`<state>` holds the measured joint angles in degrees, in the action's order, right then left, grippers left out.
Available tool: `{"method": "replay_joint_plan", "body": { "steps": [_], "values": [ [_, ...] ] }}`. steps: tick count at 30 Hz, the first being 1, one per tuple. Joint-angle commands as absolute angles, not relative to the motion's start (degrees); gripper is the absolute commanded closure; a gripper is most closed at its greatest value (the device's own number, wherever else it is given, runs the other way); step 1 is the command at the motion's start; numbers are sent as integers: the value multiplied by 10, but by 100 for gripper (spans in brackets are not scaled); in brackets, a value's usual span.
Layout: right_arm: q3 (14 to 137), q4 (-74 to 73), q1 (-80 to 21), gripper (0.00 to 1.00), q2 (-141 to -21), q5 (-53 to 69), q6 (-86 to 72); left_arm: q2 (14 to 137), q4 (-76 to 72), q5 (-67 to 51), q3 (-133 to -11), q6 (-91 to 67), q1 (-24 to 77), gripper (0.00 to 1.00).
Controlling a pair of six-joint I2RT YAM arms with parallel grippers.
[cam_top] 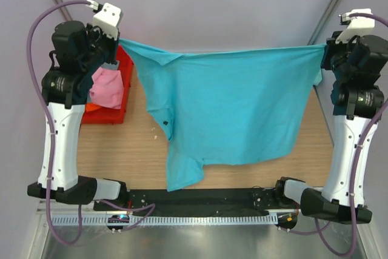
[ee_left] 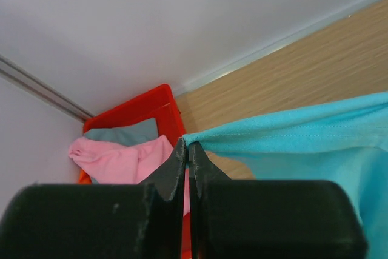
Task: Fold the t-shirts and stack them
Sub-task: Flatten the tshirt out
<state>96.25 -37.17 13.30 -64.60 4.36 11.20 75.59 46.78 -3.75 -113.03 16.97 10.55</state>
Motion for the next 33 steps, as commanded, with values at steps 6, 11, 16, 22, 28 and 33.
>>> {"method": "replay_joint_plan", "body": {
  "steps": [6, 11, 16, 22, 28, 33],
  "values": [
    [1040, -332, 135, 99, -619, 42, 100, 715, 422, -18, -1202, 152, 104, 100],
    [994, -356, 135, 99, -549, 56, 92, 661, 449, -28, -1187, 124, 104, 100],
    [1001, -402, 134, 99, -500, 60, 102, 626, 480, -29, -1206, 116, 104, 100],
    [1075, -441, 135, 99, -494, 44, 115, 625, 503, -24, -1272, 124, 104, 100],
    [1100, -445, 135, 99, -516, 33, 127, 659, 501, -25, -1322, 138, 104, 100],
    [997, -391, 134, 99, -515, 46, 127, 679, 475, -22, -1237, 155, 104, 100]
  ]
}}
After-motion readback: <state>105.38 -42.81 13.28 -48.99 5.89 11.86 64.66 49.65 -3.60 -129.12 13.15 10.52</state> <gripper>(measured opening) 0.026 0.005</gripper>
